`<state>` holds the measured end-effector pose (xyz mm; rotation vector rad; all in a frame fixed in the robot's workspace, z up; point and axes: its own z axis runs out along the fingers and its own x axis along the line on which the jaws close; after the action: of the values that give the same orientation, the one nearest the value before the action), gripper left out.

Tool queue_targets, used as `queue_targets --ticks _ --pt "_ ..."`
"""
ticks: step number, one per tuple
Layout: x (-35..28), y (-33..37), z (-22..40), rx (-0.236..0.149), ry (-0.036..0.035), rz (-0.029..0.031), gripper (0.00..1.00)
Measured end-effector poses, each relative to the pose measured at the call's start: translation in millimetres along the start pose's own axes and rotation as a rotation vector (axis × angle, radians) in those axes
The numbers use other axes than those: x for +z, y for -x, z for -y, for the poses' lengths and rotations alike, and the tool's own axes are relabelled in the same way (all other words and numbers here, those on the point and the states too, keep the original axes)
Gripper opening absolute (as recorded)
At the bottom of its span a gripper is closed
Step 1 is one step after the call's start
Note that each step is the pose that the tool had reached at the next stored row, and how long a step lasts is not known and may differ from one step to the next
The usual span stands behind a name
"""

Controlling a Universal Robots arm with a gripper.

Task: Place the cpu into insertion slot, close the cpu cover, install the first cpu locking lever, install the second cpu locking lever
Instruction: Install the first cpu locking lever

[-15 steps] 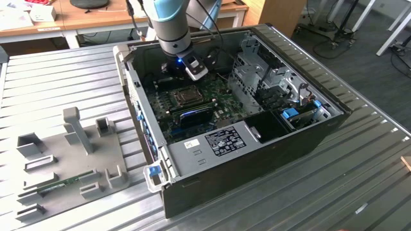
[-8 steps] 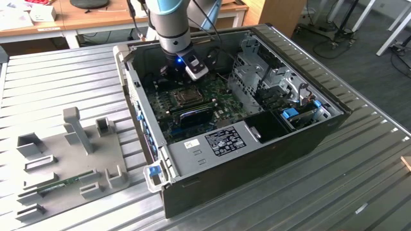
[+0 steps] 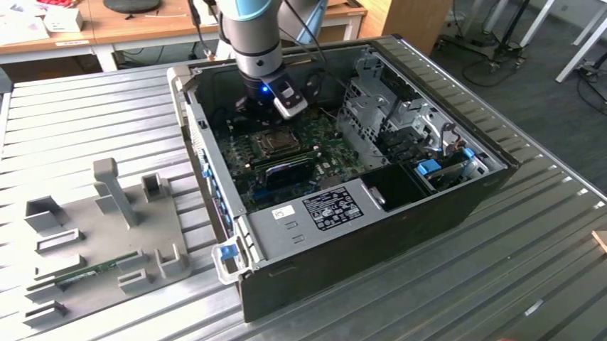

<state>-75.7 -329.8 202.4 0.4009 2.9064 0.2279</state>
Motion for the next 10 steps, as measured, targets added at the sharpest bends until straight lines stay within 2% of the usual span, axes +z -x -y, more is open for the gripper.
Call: queue_targets --ticks 1,4,6,8,9,10 --pt "0.1 0.3 0.0 0.002 -0.0037 -0.0128 0.11" --pt "0.1 0.3 0.0 0.003 -0.0060 -0.0204 0.11" --pt "0.1 0.6 -0.1 0.003 -0.0069 -0.0233 0.11" --pt "0.4 1.6 -0.4 0.004 -0.0089 -0.0303 0.11" --pt "0.5 2.2 -0.5 0.005 -0.0117 -0.0381 0.11" --pt "0.7 2.9 -0.7 0.006 -0.0157 -0.0488 0.11"
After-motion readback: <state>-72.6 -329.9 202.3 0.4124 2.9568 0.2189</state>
